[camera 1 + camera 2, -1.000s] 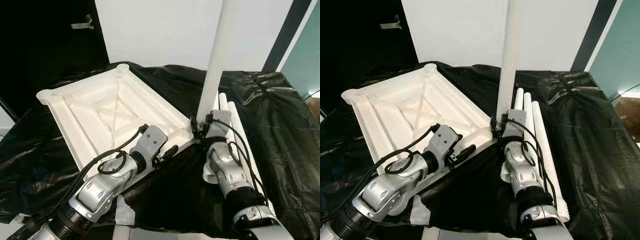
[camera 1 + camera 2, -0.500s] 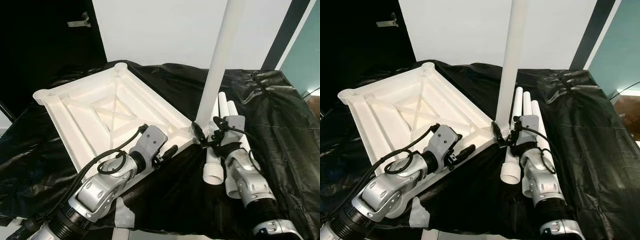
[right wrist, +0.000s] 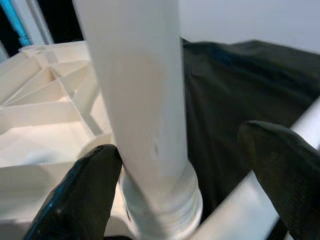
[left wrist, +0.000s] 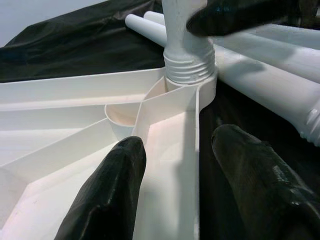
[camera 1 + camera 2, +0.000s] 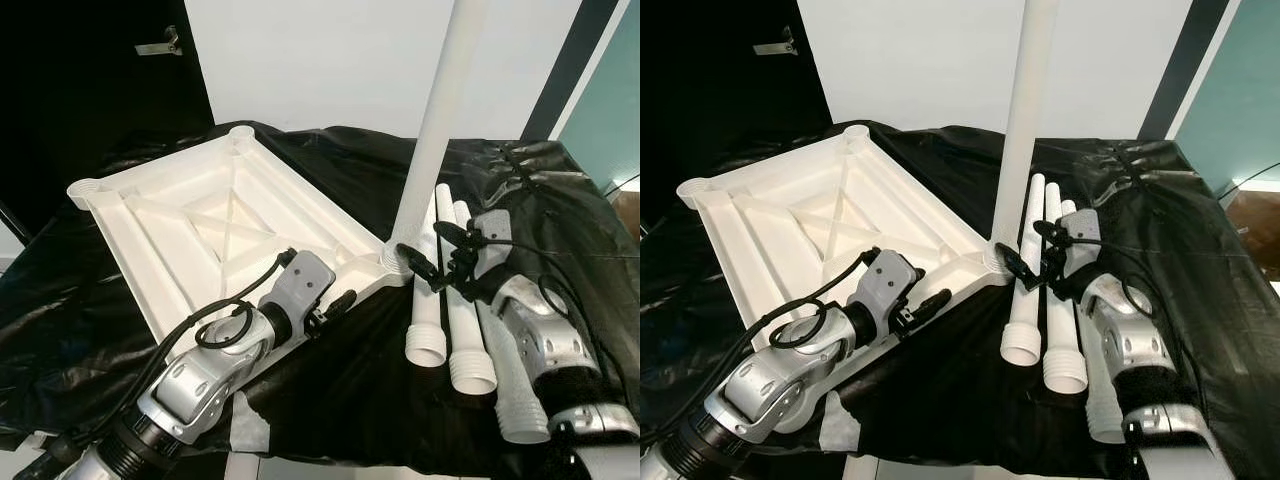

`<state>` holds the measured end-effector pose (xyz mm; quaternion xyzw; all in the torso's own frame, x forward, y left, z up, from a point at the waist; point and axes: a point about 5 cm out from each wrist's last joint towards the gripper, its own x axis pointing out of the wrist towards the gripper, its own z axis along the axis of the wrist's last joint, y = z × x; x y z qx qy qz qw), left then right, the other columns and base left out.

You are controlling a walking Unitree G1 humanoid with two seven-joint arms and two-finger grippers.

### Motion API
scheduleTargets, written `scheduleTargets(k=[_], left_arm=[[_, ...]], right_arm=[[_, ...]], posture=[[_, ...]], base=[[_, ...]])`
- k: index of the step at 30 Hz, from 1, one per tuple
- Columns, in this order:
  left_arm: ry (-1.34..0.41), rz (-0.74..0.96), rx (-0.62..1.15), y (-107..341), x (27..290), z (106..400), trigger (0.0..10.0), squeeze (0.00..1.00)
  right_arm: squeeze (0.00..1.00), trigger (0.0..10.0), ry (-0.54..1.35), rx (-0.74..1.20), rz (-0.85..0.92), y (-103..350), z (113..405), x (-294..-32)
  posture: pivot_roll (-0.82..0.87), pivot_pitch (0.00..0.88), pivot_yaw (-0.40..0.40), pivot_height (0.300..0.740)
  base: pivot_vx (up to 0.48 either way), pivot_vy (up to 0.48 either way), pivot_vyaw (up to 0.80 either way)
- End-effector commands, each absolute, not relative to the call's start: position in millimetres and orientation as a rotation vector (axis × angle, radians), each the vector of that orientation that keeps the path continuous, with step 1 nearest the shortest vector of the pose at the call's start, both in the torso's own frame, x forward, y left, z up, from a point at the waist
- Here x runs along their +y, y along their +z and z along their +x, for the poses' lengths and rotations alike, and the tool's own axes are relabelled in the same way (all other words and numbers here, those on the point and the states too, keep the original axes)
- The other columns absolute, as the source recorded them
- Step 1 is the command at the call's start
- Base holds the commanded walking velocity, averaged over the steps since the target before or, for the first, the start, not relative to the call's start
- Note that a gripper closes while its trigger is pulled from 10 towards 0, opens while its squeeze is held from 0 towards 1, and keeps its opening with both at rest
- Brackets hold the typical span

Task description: Building children table

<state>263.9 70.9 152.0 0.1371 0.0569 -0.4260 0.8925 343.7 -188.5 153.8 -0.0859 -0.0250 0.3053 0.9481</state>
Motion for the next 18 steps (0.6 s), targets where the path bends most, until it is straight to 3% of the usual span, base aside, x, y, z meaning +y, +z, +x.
scheduleTargets(k=[1, 7, 8, 9, 11, 12, 18], left_arm=[[-1.048, 0.291, 0.141, 150.3, 66.6, 258.7, 10.0, 0.0], [-1.045, 0.295, 0.138, 151.5, 66.8, 260.2, 10.0, 0.0], [-1.043, 0.296, 0.136, 152.0, 67.0, 260.4, 10.0, 0.0], [-1.04, 0.296, 0.136, 152.4, 67.3, 260.4, 10.0, 0.0], [-1.039, 0.297, 0.136, 152.7, 67.5, 260.3, 10.0, 0.0], [-1.036, 0.296, 0.136, 152.7, 67.8, 260.3, 10.0, 0.0], [-1.026, 0.294, 0.137, 152.8, 69.1, 260.2, 10.0, 0.0]], right_arm=[[0.0, 10.0, 0.691, -0.012, -0.199, 148.4, 345.3, -183.0], [0.0, 10.0, 0.773, 0.023, -0.22, 148.2, 353.1, -172.9], [0.0, 6.4, 0.789, 0.031, -0.225, 148.7, 356.1, -170.8], [0.0, 2.0, 0.794, 0.033, -0.234, 149.5, 358.2, -169.9], [0.0, 2.0, 0.795, 0.032, -0.238, 150.1, 359.3, -169.7], [0.0, 0.0, 0.794, 0.034, -0.241, 150.2, 360.5, -170.7], [0.0, 0.0, 0.775, 0.053, -0.23, 147.8, 362.3, -176.3]], posture=[[-0.02, 0.0, -0.008, 0.74], [-0.01, 0.0, -0.006, 0.74], [0.0, 0.0, -0.01, 0.74], [0.0, 0.0, -0.011, 0.74], [0.0, 0.0, -0.012, 0.74], [0.0, 0.0, -0.016, 0.74], [0.0, 0.0, -0.016, 0.74]], base=[[0.0, 0.0, 0.0], [0.0, 0.0, 0.0], [0.0, 0.0, 0.0], [0.0, 0.0, 0.0], [0.0, 0.0, 0.0], [0.0, 0.0, 0.0], [0.0, 0.0, 0.0]])
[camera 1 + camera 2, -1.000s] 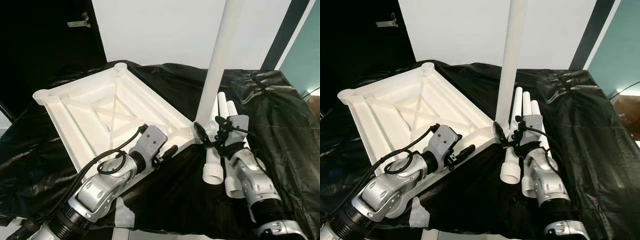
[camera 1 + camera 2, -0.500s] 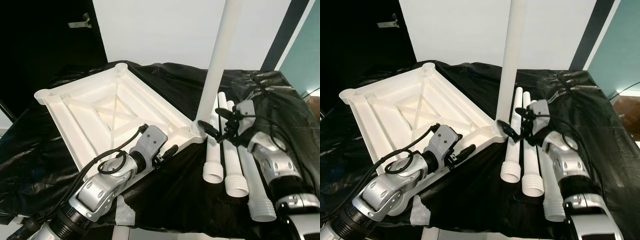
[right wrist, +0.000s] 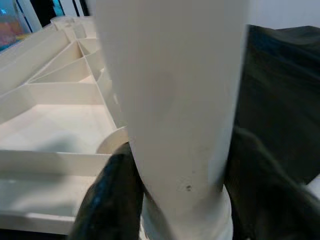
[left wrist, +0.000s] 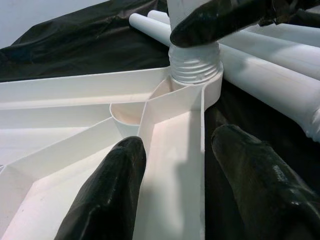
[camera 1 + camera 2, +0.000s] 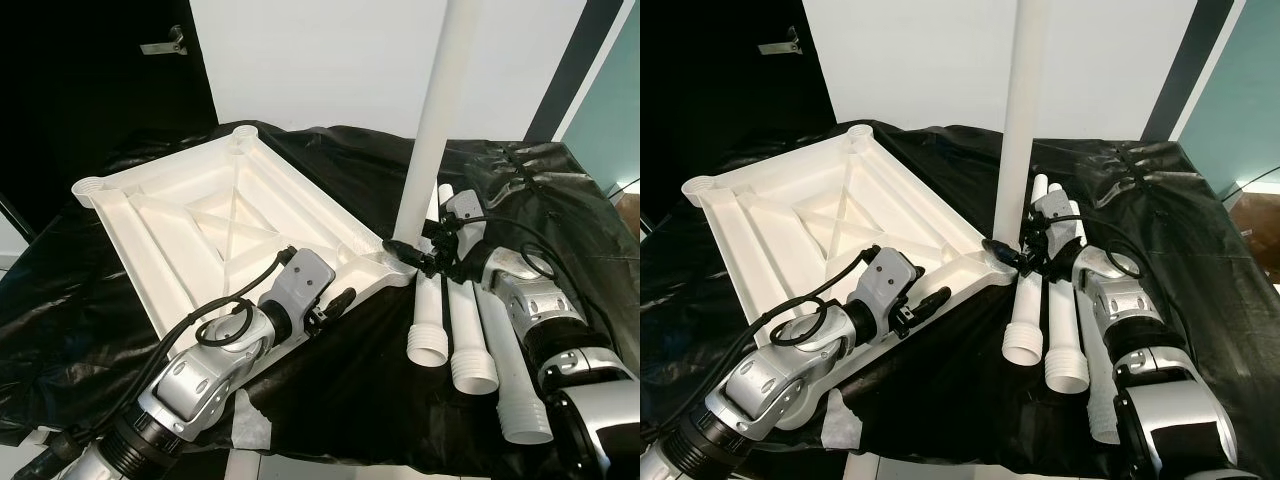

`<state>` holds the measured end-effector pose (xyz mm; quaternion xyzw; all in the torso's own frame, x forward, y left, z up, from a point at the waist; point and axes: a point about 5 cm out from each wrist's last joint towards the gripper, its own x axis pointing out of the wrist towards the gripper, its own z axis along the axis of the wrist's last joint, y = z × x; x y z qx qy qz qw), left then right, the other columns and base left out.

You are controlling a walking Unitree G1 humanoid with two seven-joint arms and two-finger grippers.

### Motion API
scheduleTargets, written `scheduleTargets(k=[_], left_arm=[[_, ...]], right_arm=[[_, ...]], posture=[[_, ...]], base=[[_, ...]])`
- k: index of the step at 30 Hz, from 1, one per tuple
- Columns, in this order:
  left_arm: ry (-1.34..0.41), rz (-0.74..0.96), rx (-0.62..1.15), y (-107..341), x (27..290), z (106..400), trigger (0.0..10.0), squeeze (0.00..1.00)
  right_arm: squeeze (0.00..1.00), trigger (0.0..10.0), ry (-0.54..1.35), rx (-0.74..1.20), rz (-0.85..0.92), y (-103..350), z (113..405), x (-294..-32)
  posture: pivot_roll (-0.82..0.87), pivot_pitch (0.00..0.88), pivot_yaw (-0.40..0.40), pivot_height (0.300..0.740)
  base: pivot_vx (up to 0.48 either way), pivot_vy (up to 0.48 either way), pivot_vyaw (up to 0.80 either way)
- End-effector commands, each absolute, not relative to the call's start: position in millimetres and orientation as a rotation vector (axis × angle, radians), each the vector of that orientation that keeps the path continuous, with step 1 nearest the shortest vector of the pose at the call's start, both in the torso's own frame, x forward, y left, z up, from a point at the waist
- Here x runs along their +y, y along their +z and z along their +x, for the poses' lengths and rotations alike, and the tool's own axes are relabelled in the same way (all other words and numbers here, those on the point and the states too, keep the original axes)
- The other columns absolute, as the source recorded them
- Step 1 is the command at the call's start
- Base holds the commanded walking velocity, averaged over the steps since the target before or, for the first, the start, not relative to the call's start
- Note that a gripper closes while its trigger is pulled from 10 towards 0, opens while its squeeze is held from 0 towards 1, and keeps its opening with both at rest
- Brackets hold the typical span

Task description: Building children table

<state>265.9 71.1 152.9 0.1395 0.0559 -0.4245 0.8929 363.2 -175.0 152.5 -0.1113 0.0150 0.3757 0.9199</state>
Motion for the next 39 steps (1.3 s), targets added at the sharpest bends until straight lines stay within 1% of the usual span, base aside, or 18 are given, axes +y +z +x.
scheduleTargets(k=[1, 5, 6, 7, 8, 10, 11, 12, 13, 16, 20, 22, 23, 27, 28, 30, 32, 39], left_arm=[[-1.026, 0.294, 0.137, 152.8, 69.4, 260.1, 10.0, 0.0], [-1.028, 0.292, 0.137, 153.2, 69.0, 259.9, 10.0, 0.0], [-1.03, 0.291, 0.138, 153.2, 68.6, 259.6, 10.0, 0.0], [-1.03, 0.291, 0.138, 153.2, 68.6, 259.6, 10.0, 0.0], [-1.032, 0.29, 0.139, 153.3, 68.5, 258.9, 10.0, 0.0], [-1.033, 0.29, 0.139, 153.4, 68.7, 258.6, 10.0, 0.0], [-1.034, 0.29, 0.143, 152.9, 69.2, 258.1, 10.0, 0.0], [-1.034, 0.29, 0.144, 152.7, 69.2, 257.8, 10.0, 0.0], [-1.034, 0.29, 0.144, 152.7, 69.2, 257.8, 10.0, 0.0], [-1.037, 0.287, 0.146, 152.6, 68.7, 256.7, 10.0, 0.0], [-1.039, 0.287, 0.147, 152.5, 68.7, 256.4, 10.0, 0.0], [-1.041, 0.287, 0.149, 152.3, 69.0, 255.9, 10.0, 0.0], [-1.041, 0.287, 0.149, 152.3, 69.0, 255.9, 10.0, 0.0], [-1.043, 0.289, 0.152, 151.5, 69.4, 255.1, 10.0, 0.0], [-1.043, 0.289, 0.152, 151.5, 69.4, 255.1, 10.0, 0.0], [-1.045, 0.288, 0.151, 151.7, 68.2, 255.0, 10.0, 0.0], [-1.049, 0.288, 0.151, 151.6, 67.3, 254.7, 10.0, 0.0], [-1.052, 0.294, 0.15, 152.0, 67.6, 256.1, 10.0, 0.0]], right_arm=[[0.0, 0.0, 0.764, 0.059, -0.221, 146.6, 362.6, -177.5], [0.0, 0.0, 0.713, 0.062, -0.187, 143.4, 363.0, -179.5], [0.0, 1.8, 0.675, 0.069, -0.174, 141.2, 363.8, -179.8], [0.0, 1.8, 0.675, 0.069, -0.174, 141.2, 363.8, -179.8], [0.0, 10.0, 0.577, 0.074, -0.15, 137.1, 365.8, -178.9], [0.0, 10.0, 0.543, 0.069, -0.129, 136.4, 366.4, -177.8], [0.0, 10.0, 0.473, 0.049, -0.101, 136.7, 366.3, -170.4], [0.0, 10.0, 0.444, 0.045, -0.091, 136.2, 366.3, -167.4], [0.0, 10.0, 0.444, 0.045, -0.091, 136.2, 366.3, -167.4], [0.0, 10.0, 0.326, 0.029, -0.124, 129.8, 362.6, -157.8], [0.0, 10.0, 0.275, 0.025, -0.131, 124.4, 358.4, -150.0], [0.0, 10.0, 0.151, 0.039, -0.085, 116.4, 353.2, -139.4], [0.0, 10.0, 0.151, 0.039, -0.085, 116.4, 353.2, -139.4], [0.0, 10.0, -0.012, 0.041, 0.011, 111.3, 347.0, -123.8], [0.0, 10.0, -0.012, 0.041, 0.011, 111.3, 347.0, -123.8], [0.0, 10.0, -0.003, 0.032, 0.079, 112.6, 344.6, -111.1], [0.0, 10.0, 0.028, 0.01, 0.118, 115.4, 342.7, -105.5], [0.0, 10.0, -0.001, 0.013, 0.132, 113.8, 339.2, -111.2]], posture=[[0.0, 0.0, -0.015, 0.74], [0.0, 0.0, -0.014, 0.74], [0.0, 0.0, -0.013, 0.74], [0.0, 0.0, -0.013, 0.74], [0.0, 0.0, -0.012, 0.74], [0.0, 0.0, -0.012, 0.74], [0.0, 0.0, -0.009, 0.74], [0.0, 0.0, -0.009, 0.74], [0.0, 0.0, -0.009, 0.74], [0.0, 0.0, -0.007, 0.74], [0.0, 0.0, -0.007, 0.74], [0.0, 0.0, -0.009, 0.74], [0.0, 0.0, -0.009, 0.74], [0.0, 0.0, -0.009, 0.74], [0.0, 0.0, -0.009, 0.74], [0.0, 0.0, -0.006, 0.74], [0.0, 0.0, -0.004, 0.74], [-0.01, 0.0, -0.003, 0.74]], base=[[0.0, 0.0, 0.0], [0.0, 0.0, 0.0], [0.0, 0.0, 0.0], [0.0, 0.0, 0.0], [0.0, 0.0, 0.0], [0.0, 0.0, 0.0], [0.0, 0.0, 0.0], [0.0, 0.0, 0.0], [0.0, 0.0, 0.0], [0.0, 0.0, 0.0], [0.0, 0.0, 0.0], [0.0, 0.0, 0.0], [0.0, 0.0, 0.0], [0.0, 0.0, 0.0], [0.0, 0.0, 0.0], [0.0, 0.0, 0.0], [0.0, 0.0, 0.0], [0.0, 0.0, 0.0]])
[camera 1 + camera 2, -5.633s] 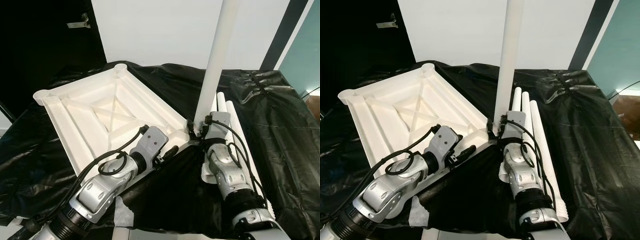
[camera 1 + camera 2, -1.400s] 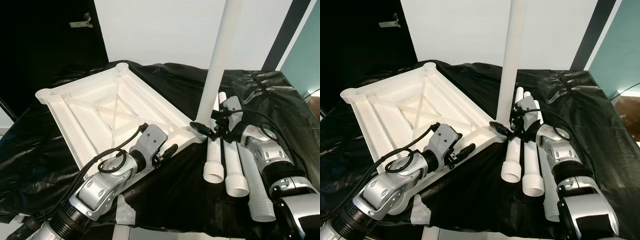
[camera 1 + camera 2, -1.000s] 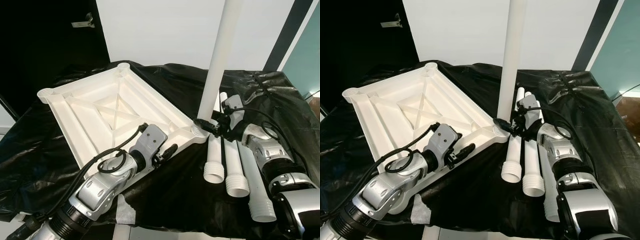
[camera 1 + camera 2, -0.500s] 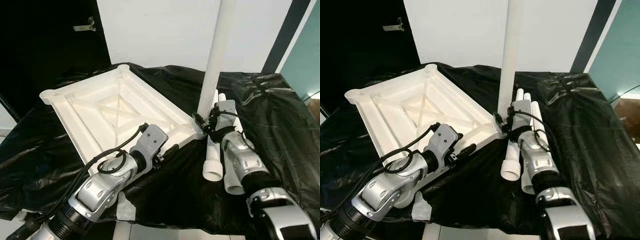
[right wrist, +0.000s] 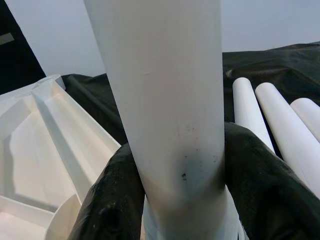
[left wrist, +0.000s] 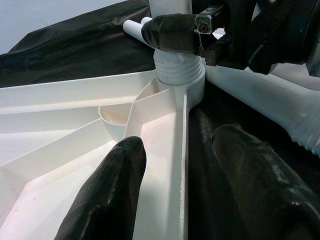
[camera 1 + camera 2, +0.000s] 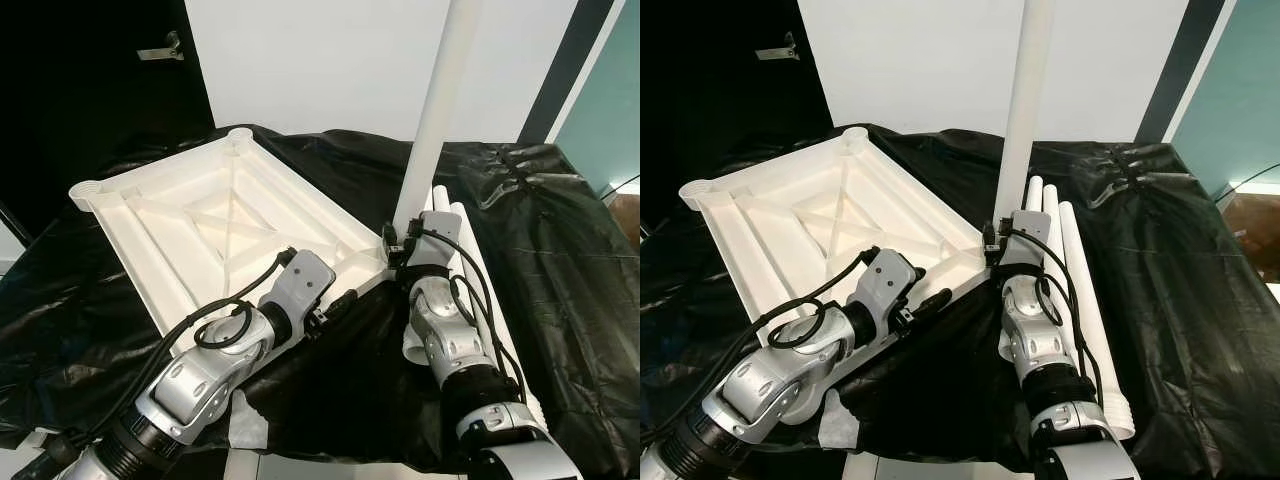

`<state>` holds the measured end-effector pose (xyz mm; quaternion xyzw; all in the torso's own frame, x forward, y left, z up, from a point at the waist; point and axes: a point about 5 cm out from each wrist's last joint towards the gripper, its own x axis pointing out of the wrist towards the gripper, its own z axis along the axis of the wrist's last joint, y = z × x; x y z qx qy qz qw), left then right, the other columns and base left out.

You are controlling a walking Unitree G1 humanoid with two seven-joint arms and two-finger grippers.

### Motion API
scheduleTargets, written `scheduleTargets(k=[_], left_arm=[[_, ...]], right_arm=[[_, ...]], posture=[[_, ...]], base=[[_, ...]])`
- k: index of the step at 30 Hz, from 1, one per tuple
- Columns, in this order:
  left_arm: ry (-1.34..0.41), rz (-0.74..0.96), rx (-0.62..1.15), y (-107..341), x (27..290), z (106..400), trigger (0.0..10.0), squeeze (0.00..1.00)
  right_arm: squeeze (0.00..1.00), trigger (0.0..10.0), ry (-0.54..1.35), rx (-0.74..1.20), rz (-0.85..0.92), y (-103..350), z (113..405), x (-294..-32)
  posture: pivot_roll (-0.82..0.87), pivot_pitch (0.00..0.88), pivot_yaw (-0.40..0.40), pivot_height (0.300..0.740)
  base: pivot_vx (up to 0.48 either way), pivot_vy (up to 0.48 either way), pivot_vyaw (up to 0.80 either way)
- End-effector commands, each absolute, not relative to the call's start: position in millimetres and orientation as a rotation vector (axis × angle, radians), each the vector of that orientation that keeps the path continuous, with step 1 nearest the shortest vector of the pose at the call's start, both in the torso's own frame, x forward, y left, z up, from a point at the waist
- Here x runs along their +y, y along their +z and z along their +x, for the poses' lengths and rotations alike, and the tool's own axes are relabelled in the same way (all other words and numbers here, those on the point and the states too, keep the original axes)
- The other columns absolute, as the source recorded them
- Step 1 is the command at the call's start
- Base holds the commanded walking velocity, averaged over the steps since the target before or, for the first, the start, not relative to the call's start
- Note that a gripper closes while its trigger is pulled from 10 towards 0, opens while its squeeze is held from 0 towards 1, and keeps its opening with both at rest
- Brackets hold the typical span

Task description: Building children table

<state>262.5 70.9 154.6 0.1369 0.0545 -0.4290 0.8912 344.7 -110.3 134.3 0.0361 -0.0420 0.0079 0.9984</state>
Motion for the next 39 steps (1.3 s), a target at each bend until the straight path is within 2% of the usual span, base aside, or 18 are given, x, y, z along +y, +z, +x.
scheduleTargets(k=[1, 6, 7, 8, 23, 24, 30, 33, 36, 39], left_arm=[[-1.052, 0.294, 0.15, 152.1, 67.6, 256.3, 10.0, 0.0], [-1.056, 0.294, 0.151, 151.4, 66.6, 255.9, 10.0, 0.0], [-1.056, 0.294, 0.151, 151.3, 66.6, 255.8, 10.0, 0.0], [-1.055, 0.294, 0.151, 151.1, 66.7, 255.7, 10.0, 0.0], [-1.038, 0.3, 0.147, 151.8, 71.7, 259.9, 10.0, 0.0], [-1.037, 0.301, 0.147, 151.9, 71.9, 260.3, 10.0, 0.0], [-1.04, 0.301, 0.146, 152.2, 71.1, 260.6, 10.0, 0.0], [-1.042, 0.3, 0.145, 152.4, 70.3, 260.8, 10.0, 0.0], [-1.043, 0.297, 0.143, 152.5, 68.9, 261.8, 10.0, 0.0], [-1.042, 0.296, 0.142, 152.7, 68.7, 262.5, 10.0, 0.0]], right_arm=[[0.0, 10.0, -0.004, 0.012, 0.132, 113.9, 338.5, -111.2], [0.0, 10.0, 0.005, -0.008, 0.119, 114.4, 333.8, -112.0], [0.12, 10.0, 0.0, -0.017, 0.124, 114.8, 332.2, -113.0], [1.0, 10.0, -0.004, -0.02, 0.121, 114.9, 330.8, -113.7], [1.0, 10.0, 0.11, -0.127, 0.134, 127.2, 315.0, -128.7], [0.02, 10.0, 0.129, -0.135, 0.126, 130.2, 315.5, -132.5], [0.0, 10.0, 0.198, -0.146, 0.089, 139.0, 319.8, -146.1], [0.0, 10.0, 0.295, -0.136, 0.053, 144.5, 324.1, -153.4], [0.0, 10.0, 0.397, -0.129, -0.016, 156.4, 338.9, -167.6], [0.0, 10.0, 0.415, -0.124, -0.032, 159.1, 343.5, -169.9]], posture=[[-0.01, 0.0, -0.003, 0.74], [-0.01, 0.0, -0.004, 0.74], [-0.01, 0.0, -0.004, 0.74], [-0.01, 0.0, -0.004, 0.74], [-0.02, 0.0, 0.001, 0.74], [-0.02, 0.0, 0.002, 0.74], [-0.03, 0.0, 0.004, 0.74], [-0.03, 0.0, 0.006, 0.74], [-0.03, 0.0, 0.004, 0.74], [-0.03, 0.0, 0.005, 0.74]], base=[[0.0, 0.0, 0.0], [0.0, 0.0, 0.0], [0.0, 0.0, 0.0], [0.0, 0.0, 0.0], [0.0, 0.0, 0.0], [0.0, 0.0, 0.0], [0.0, 0.0, 0.0], [0.0, 0.0, 0.0], [0.0, 0.0, 0.0], [0.0, 0.0, 0.0]])
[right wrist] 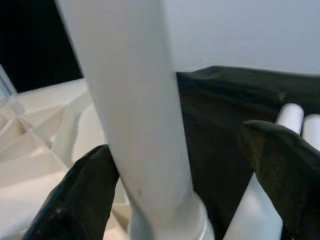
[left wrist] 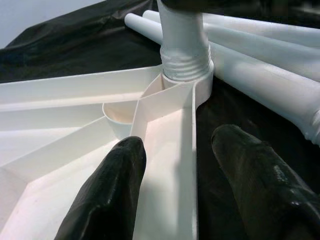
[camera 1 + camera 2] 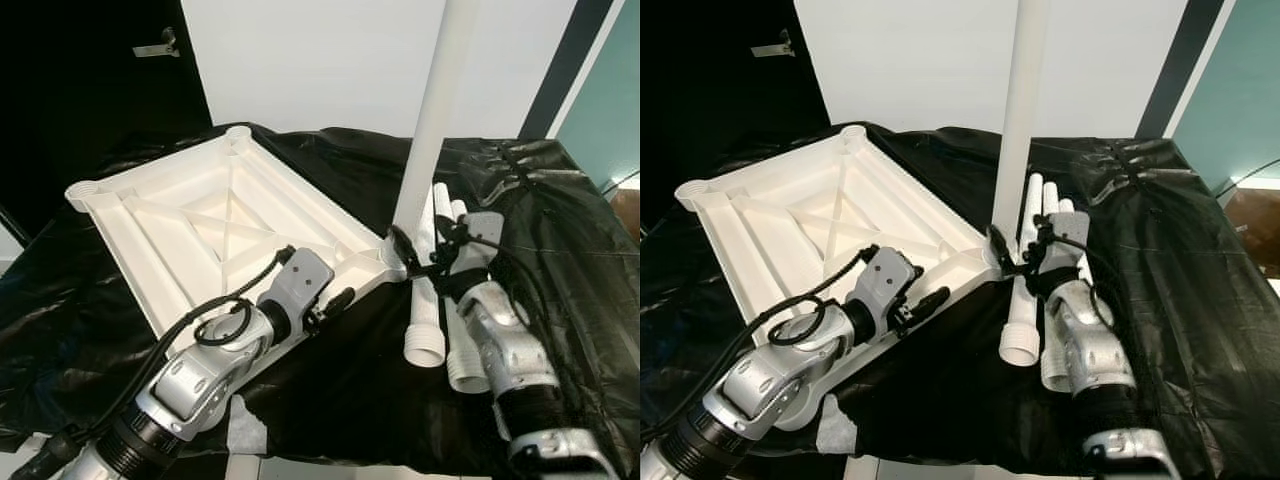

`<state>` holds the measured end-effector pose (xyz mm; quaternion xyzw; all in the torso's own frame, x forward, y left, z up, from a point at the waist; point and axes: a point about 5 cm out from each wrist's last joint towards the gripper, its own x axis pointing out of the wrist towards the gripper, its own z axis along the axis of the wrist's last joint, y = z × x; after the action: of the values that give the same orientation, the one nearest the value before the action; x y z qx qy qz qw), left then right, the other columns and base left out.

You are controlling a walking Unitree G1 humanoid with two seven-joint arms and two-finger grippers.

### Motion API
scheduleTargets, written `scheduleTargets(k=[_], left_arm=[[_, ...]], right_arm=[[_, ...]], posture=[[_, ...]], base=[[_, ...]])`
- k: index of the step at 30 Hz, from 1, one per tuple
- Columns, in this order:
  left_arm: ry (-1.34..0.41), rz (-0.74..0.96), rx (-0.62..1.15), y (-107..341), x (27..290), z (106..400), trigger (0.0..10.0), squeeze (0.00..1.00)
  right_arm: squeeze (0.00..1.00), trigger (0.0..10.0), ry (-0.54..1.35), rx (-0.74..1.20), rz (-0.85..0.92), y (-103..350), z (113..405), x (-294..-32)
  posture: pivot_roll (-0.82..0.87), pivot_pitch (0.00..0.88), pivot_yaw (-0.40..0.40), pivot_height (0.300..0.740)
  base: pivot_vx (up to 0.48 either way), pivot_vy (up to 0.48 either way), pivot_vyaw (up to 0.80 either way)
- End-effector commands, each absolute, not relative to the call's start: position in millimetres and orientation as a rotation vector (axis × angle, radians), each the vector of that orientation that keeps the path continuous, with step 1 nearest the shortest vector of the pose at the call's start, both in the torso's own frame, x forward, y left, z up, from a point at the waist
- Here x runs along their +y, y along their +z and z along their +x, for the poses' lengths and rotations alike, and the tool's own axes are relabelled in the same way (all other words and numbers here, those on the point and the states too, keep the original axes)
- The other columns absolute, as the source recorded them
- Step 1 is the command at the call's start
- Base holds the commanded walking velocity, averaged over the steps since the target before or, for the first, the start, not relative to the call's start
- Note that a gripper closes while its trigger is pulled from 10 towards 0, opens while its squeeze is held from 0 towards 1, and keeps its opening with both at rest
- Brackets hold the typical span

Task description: Building children table

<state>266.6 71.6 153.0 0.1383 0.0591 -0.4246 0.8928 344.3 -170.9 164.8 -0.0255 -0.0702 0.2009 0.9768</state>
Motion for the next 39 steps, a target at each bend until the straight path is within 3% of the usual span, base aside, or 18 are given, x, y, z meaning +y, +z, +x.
scheduleTargets(k=[1, 11, 12, 14, 15, 16, 36, 38, 39], left_arm=[[-1.041, 0.295, 0.14, 153.0, 68.4, 262.7, 10.0, 0.0], [-1.03, 0.291, 0.135, 154.8, 68.6, 264.6, 10.0, 0.0], [-1.028, 0.291, 0.135, 154.8, 68.8, 264.7, 10.0, 0.0], [-1.028, 0.291, 0.135, 154.8, 68.8, 264.7, 10.0, 0.0], [-1.027, 0.291, 0.135, 154.8, 68.8, 264.9, 10.0, 0.0], [-1.023, 0.291, 0.135, 154.5, 68.6, 265.2, 10.0, 0.0], [-1.036, 0.288, 0.144, 152.9, 67.7, 262.3, 10.0, 0.0], [-1.037, 0.289, 0.144, 153.0, 67.5, 262.1, 10.0, 0.0], [-1.037, 0.29, 0.144, 153.0, 67.5, 261.9, 10.0, 0.0]], right_arm=[[0.0, 10.0, 0.431, -0.125, -0.031, 161.7, 347.1, -170.5], [0.0, 10.0, 0.654, -0.043, -0.065, 164.2, 361.2, -166.2], [0.0, 9.1, 0.667, -0.025, -0.079, 162.7, 362.3, -167.8], [0.0, 9.1, 0.667, -0.025, -0.079, 162.7, 362.3, -167.8], [0.0, 3.9, 0.674, -0.004, -0.082, 159.9, 363.0, -169.9], [0.0, 0.0, 0.671, 0.046, -0.112, 150.9, 364.8, -177.3], [0.0, 0.0, 0.707, 0.08, -0.118, 134.8, 360.8, -180.4], [0.0, 0.5, 0.683, 0.079, -0.115, 133.4, 361.2, -180.9], [0.0, 10.0, 0.668, 0.078, -0.114, 132.7, 361.5, -181.0]], posture=[[-0.03, 0.0, 0.005, 0.74], [-0.02, 0.0, 0.0, 0.74], [-0.02, 0.0, 0.0, 0.74], [-0.02, 0.0, 0.0, 0.74], [-0.02, 0.0, -0.001, 0.74], [-0.02, 0.0, -0.003, 0.74], [-0.02, 0.0, 0.007, 0.74], [-0.02, 0.0, 0.004, 0.74], [-0.02, 0.0, 0.004, 0.74]], base=[[0.0, 0.0, 0.0], [0.0, 0.0, 0.0], [0.0, 0.0, 0.0], [0.0, 0.0, 0.0], [0.0, 0.0, 0.0], [0.0, 0.0, 0.0], [0.0, 0.0, 0.0], [0.0, 0.0, 0.0], [0.0, 0.0, 0.0]])
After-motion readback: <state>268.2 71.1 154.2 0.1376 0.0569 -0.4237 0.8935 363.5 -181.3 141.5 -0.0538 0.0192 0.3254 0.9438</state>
